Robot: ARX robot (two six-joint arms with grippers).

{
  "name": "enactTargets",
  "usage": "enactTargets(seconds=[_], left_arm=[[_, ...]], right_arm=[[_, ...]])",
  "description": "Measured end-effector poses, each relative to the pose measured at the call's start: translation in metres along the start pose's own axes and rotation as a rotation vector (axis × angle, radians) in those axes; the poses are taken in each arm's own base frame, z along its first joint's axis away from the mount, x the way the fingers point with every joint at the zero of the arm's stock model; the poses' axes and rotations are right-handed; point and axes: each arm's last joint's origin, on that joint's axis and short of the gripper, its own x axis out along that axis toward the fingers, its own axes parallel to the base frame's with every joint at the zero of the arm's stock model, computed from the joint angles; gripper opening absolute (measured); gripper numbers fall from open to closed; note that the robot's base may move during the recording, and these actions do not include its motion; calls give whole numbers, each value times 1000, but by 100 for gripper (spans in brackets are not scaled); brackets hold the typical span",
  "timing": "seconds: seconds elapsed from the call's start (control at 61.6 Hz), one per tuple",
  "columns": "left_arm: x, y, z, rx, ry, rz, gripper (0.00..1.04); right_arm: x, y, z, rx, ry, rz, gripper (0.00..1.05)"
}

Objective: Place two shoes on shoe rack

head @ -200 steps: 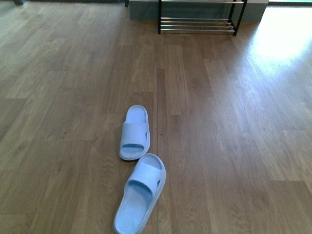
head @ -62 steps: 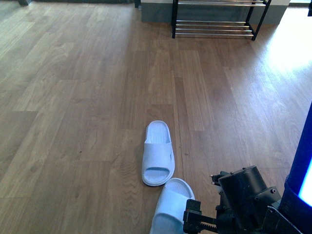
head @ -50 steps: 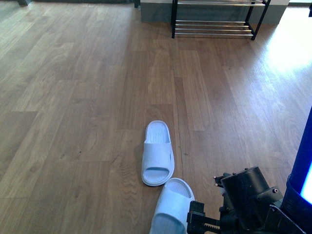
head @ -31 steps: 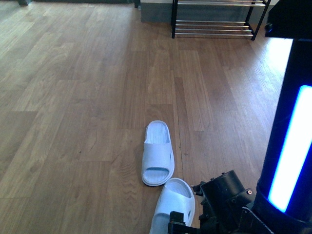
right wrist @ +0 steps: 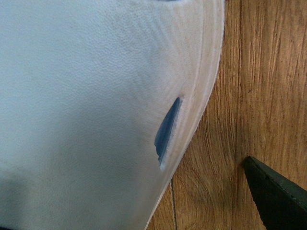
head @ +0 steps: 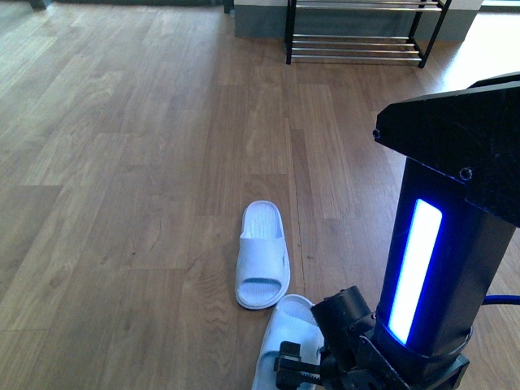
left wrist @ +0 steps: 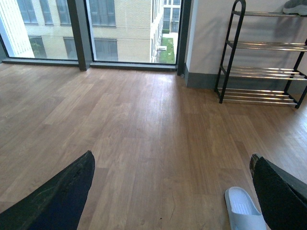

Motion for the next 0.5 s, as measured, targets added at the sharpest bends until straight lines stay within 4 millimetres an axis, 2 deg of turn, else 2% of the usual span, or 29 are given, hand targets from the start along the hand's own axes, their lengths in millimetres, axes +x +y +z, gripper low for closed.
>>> enactTargets(seconds=[0.097, 0.243, 0.406, 0.503], left_arm=[[0, 0, 0, 0, 0, 0, 95], [0, 0, 0, 0, 0, 0, 95], [0, 0, 0, 0, 0, 0, 95], [0, 0, 0, 0, 0, 0, 95]], right_arm=[[1, -6, 2, 19, -20, 2, 70], [4, -10, 11, 40, -78, 32, 48], [5, -16, 17, 61, -107, 47, 26], [5, -23, 20, 71, -118, 61, 17]])
